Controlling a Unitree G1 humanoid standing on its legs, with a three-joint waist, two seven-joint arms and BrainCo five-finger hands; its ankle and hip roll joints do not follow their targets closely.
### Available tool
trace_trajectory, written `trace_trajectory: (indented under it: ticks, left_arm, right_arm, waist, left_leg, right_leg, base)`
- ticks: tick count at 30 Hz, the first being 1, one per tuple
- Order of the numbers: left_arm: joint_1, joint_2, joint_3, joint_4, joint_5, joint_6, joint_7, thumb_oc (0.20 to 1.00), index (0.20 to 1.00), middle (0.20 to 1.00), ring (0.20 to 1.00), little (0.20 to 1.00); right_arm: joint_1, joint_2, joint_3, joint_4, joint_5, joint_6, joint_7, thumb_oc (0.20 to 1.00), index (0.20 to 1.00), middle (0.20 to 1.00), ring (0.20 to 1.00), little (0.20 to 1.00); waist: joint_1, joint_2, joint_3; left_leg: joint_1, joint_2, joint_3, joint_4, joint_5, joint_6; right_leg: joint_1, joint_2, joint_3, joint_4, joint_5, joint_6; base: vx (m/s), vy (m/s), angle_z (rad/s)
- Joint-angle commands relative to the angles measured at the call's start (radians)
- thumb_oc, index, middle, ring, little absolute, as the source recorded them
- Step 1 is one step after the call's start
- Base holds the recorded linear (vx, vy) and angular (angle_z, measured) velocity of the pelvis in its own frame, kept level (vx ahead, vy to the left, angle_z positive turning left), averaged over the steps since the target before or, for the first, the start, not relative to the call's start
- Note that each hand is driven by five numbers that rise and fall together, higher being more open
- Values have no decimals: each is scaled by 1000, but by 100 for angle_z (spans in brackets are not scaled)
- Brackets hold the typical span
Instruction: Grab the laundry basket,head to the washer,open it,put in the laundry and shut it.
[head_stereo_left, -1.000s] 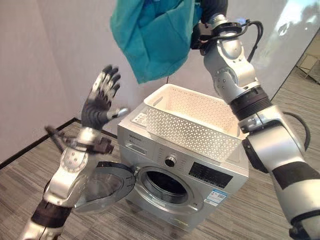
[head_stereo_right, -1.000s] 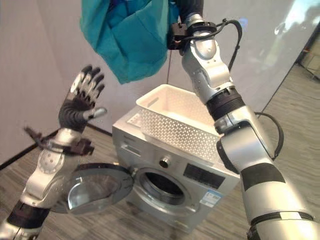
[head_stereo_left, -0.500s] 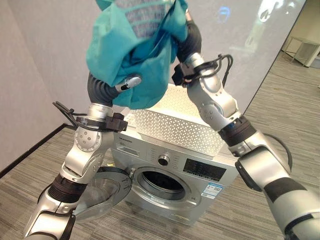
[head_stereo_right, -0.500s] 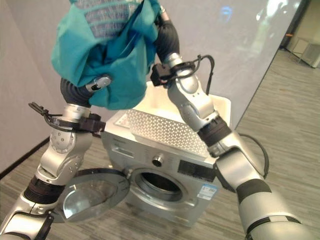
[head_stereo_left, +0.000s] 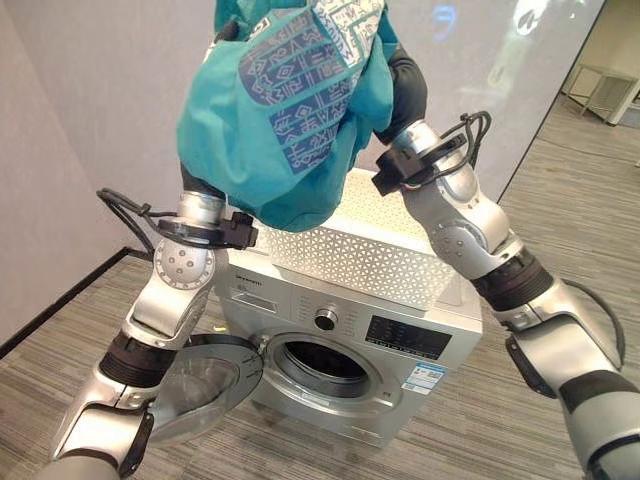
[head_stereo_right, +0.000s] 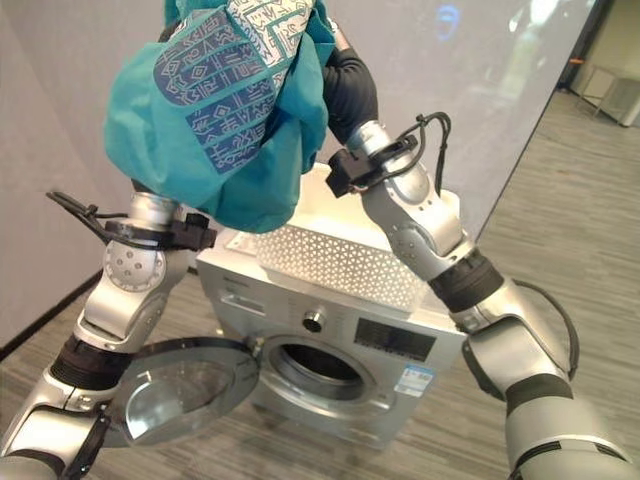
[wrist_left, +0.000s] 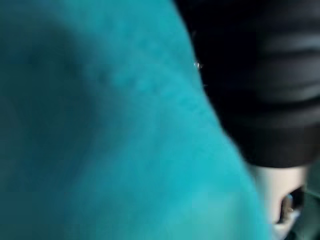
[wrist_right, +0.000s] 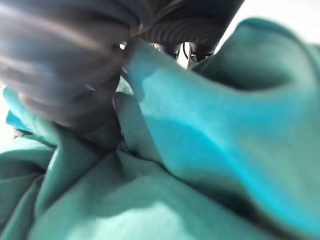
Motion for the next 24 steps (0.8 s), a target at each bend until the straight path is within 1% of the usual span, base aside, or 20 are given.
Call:
trace_trajectory:
  ticks: [1,4,5,6,7,9,19,20,21,23,24]
  left_arm:
    - [-127,49,-52,38,-62,-14,-56,1000,1000,1000,1000,1000]
    - [-136,47,-83,35,-118,-15,-71,1000,1000,1000,1000,1000]
    - [-143,48,-93,35,-127,-13,-79,871,871,871,871,871]
    - [-146,48,-101,38,-137,-14,-83,479,479,479,479,479]
    - [-147,43,-108,38,-151,-16,-86,200,200,200,200,200]
    - [-150,24,-123,52,-166,-14,-91,200,200,200,200,200]
    - [-143,-8,-143,65,-228,-18,-116,200,200,200,200,200]
    - [-128,-17,-147,60,-293,-27,-136,200,200,200,200,200]
    - [-122,-23,-150,61,-323,-29,-145,200,200,200,200,200]
    - [-97,-45,-157,60,-439,-39,-172,200,200,200,200,200]
    - [-97,-45,-157,60,-439,-39,-172,200,200,200,200,200]
  right_arm:
    - [-69,-7,58,-25,42,-5,60,200,200,200,200,200]
    - [-63,-39,76,-16,25,-1,62,200,200,200,200,200]
    - [-59,-45,76,-14,20,0,63,200,200,200,200,200]
    - [-56,-51,76,-12,16,-2,66,200,200,200,200,200]
    - [-54,-55,71,-12,2,-5,64,357,357,357,357,357]
    - [-45,-57,53,-20,-28,-13,61,1000,1000,1000,1000,1000]
    - [-28,-75,20,-33,-106,-36,50,1000,1000,1000,1000,1000]
    - [-26,-96,16,-40,-147,-45,42,1000,1000,1000,1000,1000]
    - [-21,-103,12,-42,-149,-49,41,1000,1000,1000,1000,1000]
    - [-16,-116,5,-36,-163,-59,35,1000,1000,1000,1000,1000]
    - [-16,-116,5,-36,-163,-59,35,1000,1000,1000,1000,1000]
  waist:
    - [-1,-46,-39]
    - [-5,-42,-39]
    - [-6,-40,-38]
    - [-6,-39,-37]
    - [-7,-38,-35]
    - [-11,-35,-33]
    - [-21,-28,-28]
    - [-26,-27,-28]
    - [-27,-25,-28]
    - [-33,-25,-28]
    - [-33,-25,-28]
  left_leg:
    - [0,11,50,-1,-28,24]
    - [1,11,51,-1,-28,23]
    - [2,11,52,-1,-27,23]
    - [2,11,52,-1,-27,23]
    - [2,11,53,-1,-26,23]
    - [2,10,54,-1,-27,25]
    - [2,8,61,-1,-28,27]
    - [2,8,62,-1,-28,27]
    - [2,9,63,-1,-28,27]
    - [2,8,64,-1,-28,26]
    - [2,8,64,-1,-28,26]
  right_leg:
    - [40,-63,81,-1,-32,51]
    - [39,-62,82,-1,-31,52]
    - [40,-62,82,-1,-30,52]
    - [39,-63,82,-1,-30,52]
    - [39,-63,83,-1,-29,53]
    - [38,-65,85,-1,-28,54]
    - [30,-66,93,-1,-24,54]
    - [29,-65,97,-1,-24,55]
    - [28,-66,97,-1,-24,55]
    - [28,-66,101,-1,-25,56]
    - [28,-66,101,-1,-25,56]
  base:
    - [0,0,0]
    - [-9,-1,-2]
    - [-13,-3,-4]
    - [0,0,0]
    - [0,0,0]
    - [0,0,0]
    - [-6,0,-4]
    - [0,0,0]
    - [0,0,0]
    - [0,0,0]
    - [0,0,0]
